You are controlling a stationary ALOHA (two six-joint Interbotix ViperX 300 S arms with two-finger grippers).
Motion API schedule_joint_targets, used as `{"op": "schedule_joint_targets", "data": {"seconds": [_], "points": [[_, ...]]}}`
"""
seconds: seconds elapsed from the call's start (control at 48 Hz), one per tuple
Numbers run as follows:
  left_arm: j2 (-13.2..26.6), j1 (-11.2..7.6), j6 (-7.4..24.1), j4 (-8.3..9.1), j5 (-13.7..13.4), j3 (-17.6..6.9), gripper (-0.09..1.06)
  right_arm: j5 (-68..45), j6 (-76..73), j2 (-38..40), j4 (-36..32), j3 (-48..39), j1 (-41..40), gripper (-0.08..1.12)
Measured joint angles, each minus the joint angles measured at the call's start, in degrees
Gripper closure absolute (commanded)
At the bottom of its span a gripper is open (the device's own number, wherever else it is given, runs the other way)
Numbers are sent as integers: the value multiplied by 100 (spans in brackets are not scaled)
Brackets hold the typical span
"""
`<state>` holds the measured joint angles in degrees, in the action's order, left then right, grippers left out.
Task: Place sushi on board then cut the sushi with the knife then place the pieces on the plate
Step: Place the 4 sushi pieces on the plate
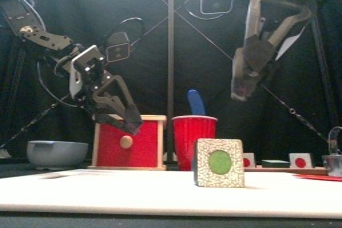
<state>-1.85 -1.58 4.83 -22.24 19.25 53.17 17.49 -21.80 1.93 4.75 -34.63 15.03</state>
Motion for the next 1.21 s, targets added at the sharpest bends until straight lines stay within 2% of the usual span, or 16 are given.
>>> {"op": "schedule_joint_targets", "data": {"seconds": [0.125, 0.521, 0.625, 0.729, 0.896, 1.062, 1.208], "points": [[0, 9, 0, 0, 9, 0, 18, 62, 18, -343, -44, 193, 18, 13], [0, 0, 0, 0, 0, 9, 18, 105, 26, -1222, -483, 738, -9, 14], [0, -9, 0, 0, 0, 26, 18, 123, 26, -1406, -519, 844, -9, 18], [0, -9, 0, 0, 0, 35, 18, 123, 18, -1485, -562, 923, -9, 29], [0, -9, 0, 0, 0, 26, 18, 176, 26, -1477, -545, 932, -26, 45], [0, -9, 0, 0, 0, 35, 18, 642, 18, -1222, -571, 932, -202, 44], [0, -9, 0, 0, 0, 35, 18, 1257, 9, -475, -765, 686, -633, 44]]}}
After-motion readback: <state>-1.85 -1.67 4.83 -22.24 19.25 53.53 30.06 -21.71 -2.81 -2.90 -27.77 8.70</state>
